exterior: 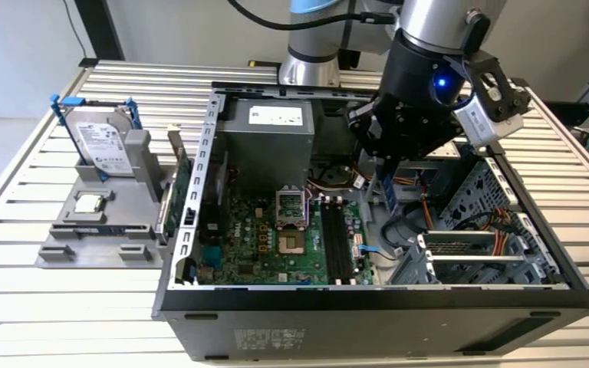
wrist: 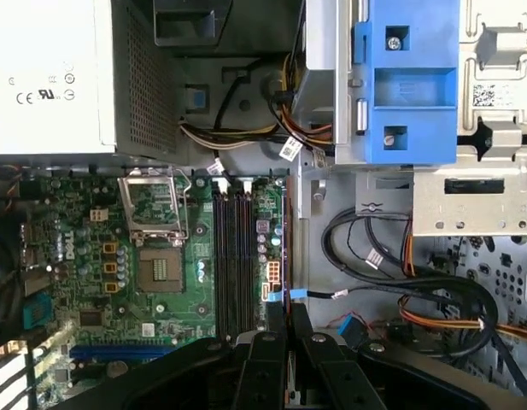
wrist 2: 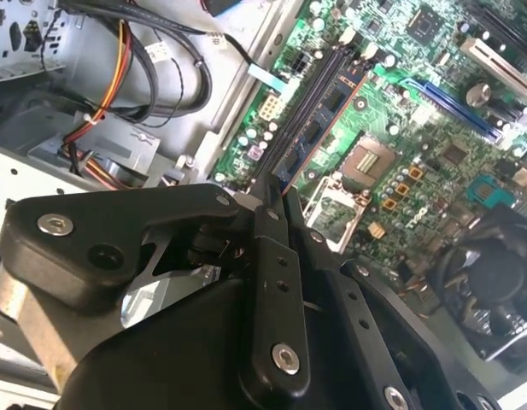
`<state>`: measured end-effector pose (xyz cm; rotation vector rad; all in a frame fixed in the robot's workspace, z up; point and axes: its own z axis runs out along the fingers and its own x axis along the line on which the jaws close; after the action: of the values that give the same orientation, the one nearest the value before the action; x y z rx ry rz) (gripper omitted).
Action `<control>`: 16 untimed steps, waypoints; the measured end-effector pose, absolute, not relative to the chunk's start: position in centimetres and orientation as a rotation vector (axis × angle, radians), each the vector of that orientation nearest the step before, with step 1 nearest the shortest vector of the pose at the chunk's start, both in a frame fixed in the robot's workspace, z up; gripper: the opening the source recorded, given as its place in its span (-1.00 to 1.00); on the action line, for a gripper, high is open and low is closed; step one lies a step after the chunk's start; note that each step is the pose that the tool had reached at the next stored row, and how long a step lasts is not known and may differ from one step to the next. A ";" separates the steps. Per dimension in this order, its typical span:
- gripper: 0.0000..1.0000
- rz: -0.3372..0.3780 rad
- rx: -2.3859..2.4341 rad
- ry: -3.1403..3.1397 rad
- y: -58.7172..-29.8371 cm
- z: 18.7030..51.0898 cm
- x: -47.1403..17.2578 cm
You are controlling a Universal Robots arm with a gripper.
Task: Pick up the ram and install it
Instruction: 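Insert the ram into the slot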
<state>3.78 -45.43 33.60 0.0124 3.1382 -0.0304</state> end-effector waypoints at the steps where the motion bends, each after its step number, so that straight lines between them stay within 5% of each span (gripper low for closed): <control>1: -1.00 -0.030 -0.014 3.138 -45.4 33.5 3.8; 16: -1.00 -0.050 -0.086 3.137 -45.4 32.8 3.8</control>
<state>3.78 -45.42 32.81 -0.0864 3.1369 -0.0500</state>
